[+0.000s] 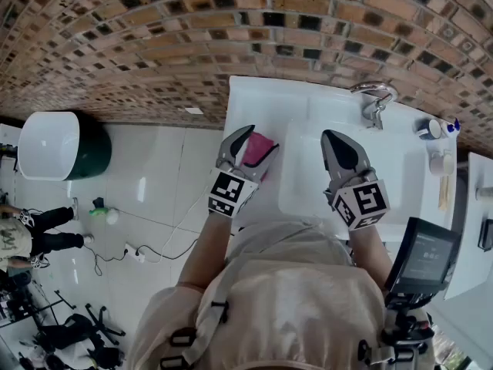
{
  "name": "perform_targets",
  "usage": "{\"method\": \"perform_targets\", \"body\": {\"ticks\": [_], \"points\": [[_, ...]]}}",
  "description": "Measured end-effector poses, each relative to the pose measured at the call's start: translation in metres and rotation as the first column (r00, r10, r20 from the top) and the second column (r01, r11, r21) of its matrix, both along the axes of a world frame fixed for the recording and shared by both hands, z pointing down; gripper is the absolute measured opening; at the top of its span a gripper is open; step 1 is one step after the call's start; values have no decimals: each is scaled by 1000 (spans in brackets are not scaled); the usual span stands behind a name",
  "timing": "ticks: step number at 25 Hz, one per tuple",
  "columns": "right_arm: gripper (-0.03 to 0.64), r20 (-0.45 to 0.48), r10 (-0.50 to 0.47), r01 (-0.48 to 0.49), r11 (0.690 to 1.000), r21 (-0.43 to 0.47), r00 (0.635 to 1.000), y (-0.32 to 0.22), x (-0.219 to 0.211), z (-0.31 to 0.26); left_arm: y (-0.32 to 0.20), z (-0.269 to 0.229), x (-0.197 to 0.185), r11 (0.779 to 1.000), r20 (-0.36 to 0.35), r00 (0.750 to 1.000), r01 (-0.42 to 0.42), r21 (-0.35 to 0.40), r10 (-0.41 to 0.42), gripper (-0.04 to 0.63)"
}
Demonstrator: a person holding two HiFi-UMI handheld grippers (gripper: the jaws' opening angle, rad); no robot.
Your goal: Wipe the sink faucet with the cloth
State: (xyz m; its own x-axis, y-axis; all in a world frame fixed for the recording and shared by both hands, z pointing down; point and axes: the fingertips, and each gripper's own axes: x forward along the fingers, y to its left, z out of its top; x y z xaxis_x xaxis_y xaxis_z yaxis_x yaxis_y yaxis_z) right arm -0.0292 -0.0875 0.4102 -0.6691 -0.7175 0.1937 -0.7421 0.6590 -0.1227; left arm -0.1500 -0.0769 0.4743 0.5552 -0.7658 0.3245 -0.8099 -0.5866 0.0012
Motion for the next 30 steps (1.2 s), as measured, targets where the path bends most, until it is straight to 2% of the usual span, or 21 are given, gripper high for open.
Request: {"method": "perform_targets", "body": {"ticks": [3,6,8,11,15,18,20,24,26,28,30], "points": [[-20,-13,7,-7,1000,-17,1000,0,0,8,0,28,-7,997,34,999,4,-80,-2,298],[-20,-18,2,-2,999,-34,1000,-1,-3,18,5,72,-14,982,64,998,12,-188,0,325],[-20,-24,-6,4,999,-53,1000,-2,-4,26,10,105,-16,958,75,997,18,-286,4,327],[-20,-33,-19,16,997,-81,999,-3,-5,37,20,148,-14,906,103,994,8,-423,39,325],[-20,-39,-33,28,993,-115,999,-6,-6,51,18,182,-15,871,182,981,28,-490,71,324],[-20,-41,-43,38,990,-135,998,-10,-6,61,14,206,-18,830,198,979,69,-553,51,324],[-18,-40,-53,47,989,-142,998,-13,-6,65,11,215,-22,818,216,975,90,-569,44,324],[-18,-36,-65,59,987,-147,997,-24,-6,70,5,221,-28,830,269,963,130,-543,25,317],[-18,-31,-66,60,987,-148,997,-30,-6,72,0,221,-33,835,282,959,161,-526,-8,270],[-18,-26,-70,66,986,-152,997,-34,-9,74,-6,221,-41,834,292,955,197,-516,-45,168],[-18,-22,-78,74,986,-152,997,-34,-13,75,-9,221,-45,830,298,953,212,-516,-57,142]]}}
